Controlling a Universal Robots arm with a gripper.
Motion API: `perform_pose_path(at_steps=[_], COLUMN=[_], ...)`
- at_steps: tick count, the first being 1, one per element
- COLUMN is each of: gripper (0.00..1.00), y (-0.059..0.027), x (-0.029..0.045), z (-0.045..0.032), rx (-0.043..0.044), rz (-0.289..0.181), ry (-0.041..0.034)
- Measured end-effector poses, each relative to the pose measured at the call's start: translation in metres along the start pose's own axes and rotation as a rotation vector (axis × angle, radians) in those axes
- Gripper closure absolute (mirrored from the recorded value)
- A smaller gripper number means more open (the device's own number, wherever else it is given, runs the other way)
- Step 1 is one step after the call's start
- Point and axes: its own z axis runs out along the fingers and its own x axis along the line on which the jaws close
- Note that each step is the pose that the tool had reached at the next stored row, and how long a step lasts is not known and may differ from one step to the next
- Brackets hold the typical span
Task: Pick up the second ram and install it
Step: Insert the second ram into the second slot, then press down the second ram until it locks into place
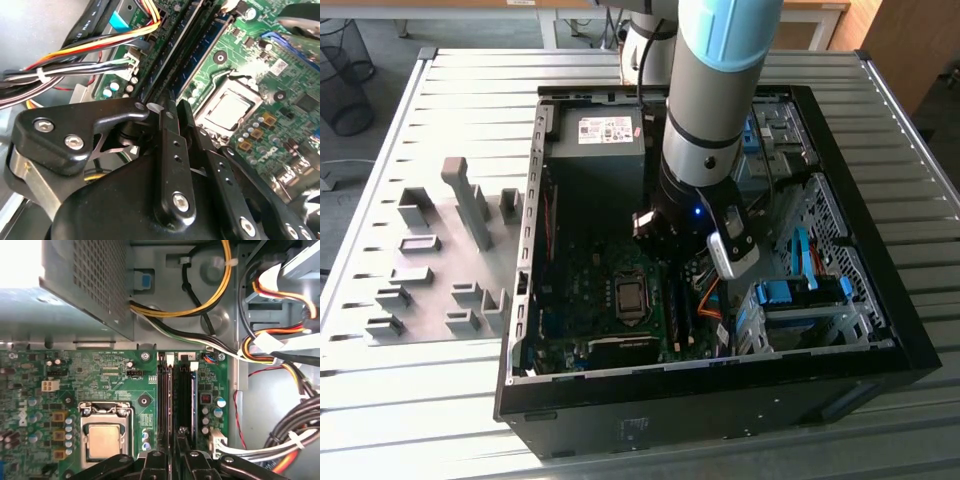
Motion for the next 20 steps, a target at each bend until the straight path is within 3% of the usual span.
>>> perform_pose_path(at_steps=[3,6,10,20], gripper=[0.78,0.90,0.90,0.90], y=[0.0001,0.0000,0.0001,-0.0003], x=[0.0001,0.0001,0.0001,-0.0003], z=[-0.0029,-0.0032,-0.0032,0.0094], rx=[-0.0003,-0.0001,-0.0002,-0.0023], rz=[0.000,0.000,0.000,0.000], ry=[-0.0001,0.0000,0.0000,0.0013])
